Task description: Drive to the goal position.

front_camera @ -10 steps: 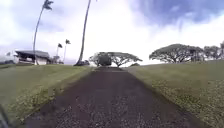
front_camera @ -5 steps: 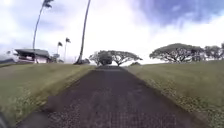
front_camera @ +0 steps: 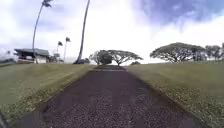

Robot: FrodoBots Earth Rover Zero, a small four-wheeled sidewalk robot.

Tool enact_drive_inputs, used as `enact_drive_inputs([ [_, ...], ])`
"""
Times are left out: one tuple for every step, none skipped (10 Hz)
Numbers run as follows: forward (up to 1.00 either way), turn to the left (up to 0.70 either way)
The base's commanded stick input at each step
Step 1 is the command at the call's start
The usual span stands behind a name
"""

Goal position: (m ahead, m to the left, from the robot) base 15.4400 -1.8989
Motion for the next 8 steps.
enact_drive_inputs([
  [0.50, 0.50],
  [0.50, 0.50],
  [0.50, 0.44],
  [0.50, 0.02],
  [0.50, 0.00],
  [0.50, 0.00],
  [0.50, 0.00],
  [0.50, 0.00],
])
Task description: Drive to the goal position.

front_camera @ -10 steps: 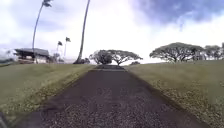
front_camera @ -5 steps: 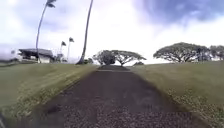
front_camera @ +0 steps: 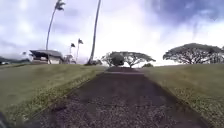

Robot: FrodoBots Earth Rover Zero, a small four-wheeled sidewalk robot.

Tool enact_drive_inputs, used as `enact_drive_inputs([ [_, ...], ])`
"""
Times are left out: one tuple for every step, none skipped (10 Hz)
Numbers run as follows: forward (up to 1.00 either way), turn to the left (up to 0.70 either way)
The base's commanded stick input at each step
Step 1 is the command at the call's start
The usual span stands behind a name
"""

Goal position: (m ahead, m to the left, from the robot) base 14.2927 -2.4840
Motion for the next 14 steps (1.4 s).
enact_drive_inputs([
  [0.50, 0.00],
  [0.50, 0.00],
  [0.50, 0.00],
  [0.50, 0.00],
  [0.50, 0.00],
  [0.50, 0.00],
  [0.50, 0.00],
  [0.50, 0.00],
  [0.50, 0.00],
  [0.50, 0.00],
  [0.50, 0.00],
  [0.50, 0.00],
  [0.50, 0.00],
  [0.50, 0.00],
])
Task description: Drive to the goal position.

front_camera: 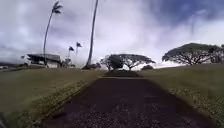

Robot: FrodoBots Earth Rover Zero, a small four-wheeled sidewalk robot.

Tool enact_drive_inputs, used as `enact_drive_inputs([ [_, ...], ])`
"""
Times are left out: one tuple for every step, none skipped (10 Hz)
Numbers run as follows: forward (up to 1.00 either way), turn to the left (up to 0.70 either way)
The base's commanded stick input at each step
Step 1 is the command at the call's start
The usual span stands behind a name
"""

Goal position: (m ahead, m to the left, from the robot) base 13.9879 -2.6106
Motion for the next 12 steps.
enact_drive_inputs([
  [0.50, 0.00],
  [0.50, 0.00],
  [0.50, 0.00],
  [0.50, 0.00],
  [0.50, 0.00],
  [0.50, 0.00],
  [0.50, 0.00],
  [0.50, 0.00],
  [0.50, 0.00],
  [0.50, 0.00],
  [0.50, 0.00],
  [0.50, 0.00],
])
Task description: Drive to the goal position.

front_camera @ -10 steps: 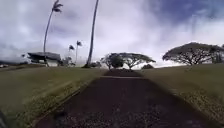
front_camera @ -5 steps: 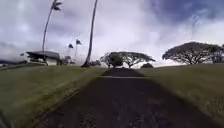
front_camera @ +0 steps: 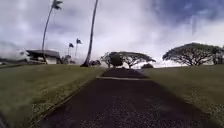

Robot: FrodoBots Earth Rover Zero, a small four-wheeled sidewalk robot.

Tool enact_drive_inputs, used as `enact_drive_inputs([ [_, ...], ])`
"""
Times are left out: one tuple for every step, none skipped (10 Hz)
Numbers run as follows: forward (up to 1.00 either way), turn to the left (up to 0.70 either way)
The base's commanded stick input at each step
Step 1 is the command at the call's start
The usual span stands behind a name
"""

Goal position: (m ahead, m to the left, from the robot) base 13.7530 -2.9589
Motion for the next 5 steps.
enact_drive_inputs([
  [0.50, 0.00],
  [0.50, 0.00],
  [0.50, 0.00],
  [0.50, 0.00],
  [0.50, 0.00],
])
